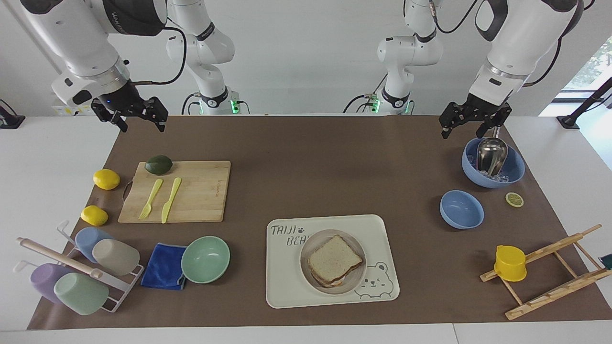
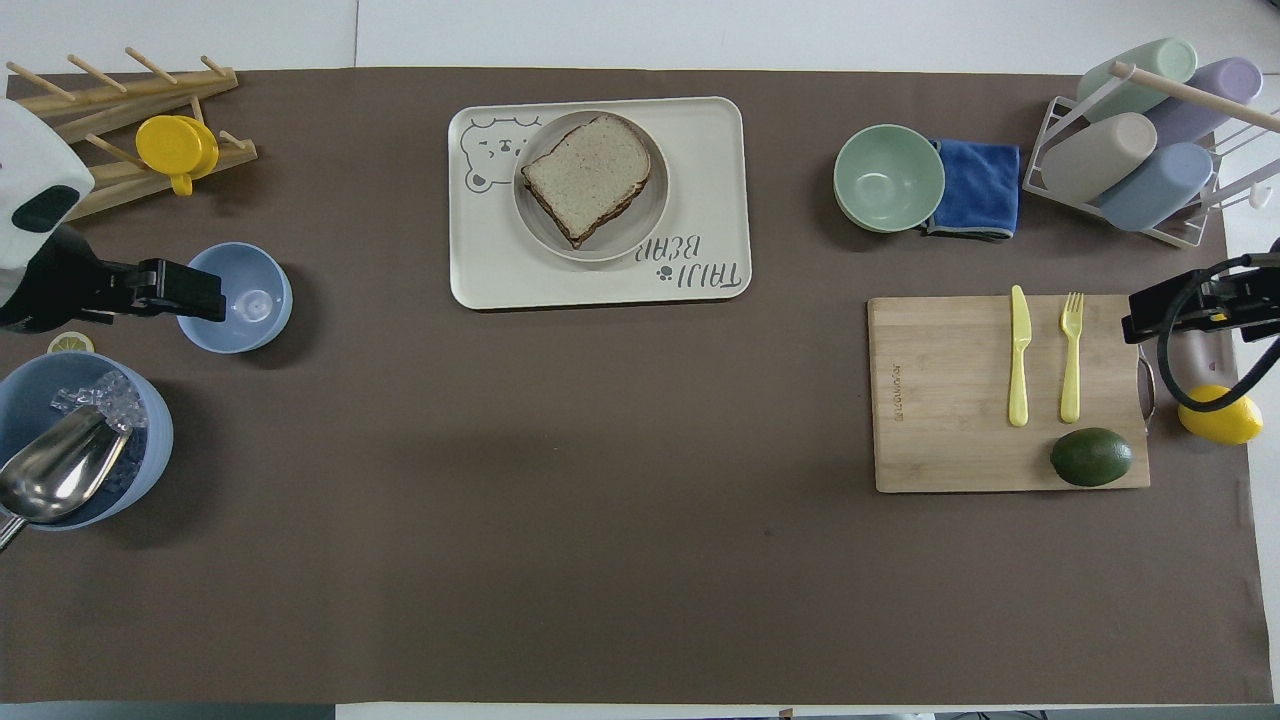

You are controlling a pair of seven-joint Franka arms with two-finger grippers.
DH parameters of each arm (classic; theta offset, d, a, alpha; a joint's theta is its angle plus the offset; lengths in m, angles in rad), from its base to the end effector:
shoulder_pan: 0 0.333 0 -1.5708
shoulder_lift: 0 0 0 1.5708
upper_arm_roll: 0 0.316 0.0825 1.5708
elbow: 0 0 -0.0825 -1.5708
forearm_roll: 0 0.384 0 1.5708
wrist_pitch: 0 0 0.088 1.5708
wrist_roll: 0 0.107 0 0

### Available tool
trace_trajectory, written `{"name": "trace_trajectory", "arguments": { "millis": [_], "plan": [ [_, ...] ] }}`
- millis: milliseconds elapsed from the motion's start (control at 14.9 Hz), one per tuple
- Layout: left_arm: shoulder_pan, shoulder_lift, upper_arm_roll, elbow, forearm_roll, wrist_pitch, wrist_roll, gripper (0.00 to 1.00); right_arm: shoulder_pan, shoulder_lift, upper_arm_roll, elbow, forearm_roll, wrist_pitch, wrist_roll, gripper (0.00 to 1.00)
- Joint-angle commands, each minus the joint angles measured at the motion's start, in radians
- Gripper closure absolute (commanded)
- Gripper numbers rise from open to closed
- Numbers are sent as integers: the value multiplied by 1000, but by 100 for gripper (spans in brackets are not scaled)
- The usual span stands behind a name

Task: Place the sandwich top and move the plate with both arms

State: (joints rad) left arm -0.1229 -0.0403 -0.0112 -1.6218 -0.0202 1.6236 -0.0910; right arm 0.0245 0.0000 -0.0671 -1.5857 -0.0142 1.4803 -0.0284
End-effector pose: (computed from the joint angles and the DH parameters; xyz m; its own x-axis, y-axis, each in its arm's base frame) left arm 0.5418 -0.0753 0.6273 0.9983 -0.0419 0.0401 -0.0429 -0.9988 0.0235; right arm 0.5434 -0.0248 0.6101 0.9943 -0.0152 -0.1056 -0.0141 -0.9998 0.0112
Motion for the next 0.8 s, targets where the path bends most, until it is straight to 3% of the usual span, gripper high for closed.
{"name": "trace_trajectory", "arguments": {
  "millis": [0, 736],
  "plan": [
    [11, 25, -7, 42, 22, -28, -24, 0, 0, -12, 3, -11, -13, 5, -10, 0],
    [9, 14, 13, 14, 29, -27, -23, 0, 0, -14, 3, -13, -10, 2, -5, 0]
  ]
}}
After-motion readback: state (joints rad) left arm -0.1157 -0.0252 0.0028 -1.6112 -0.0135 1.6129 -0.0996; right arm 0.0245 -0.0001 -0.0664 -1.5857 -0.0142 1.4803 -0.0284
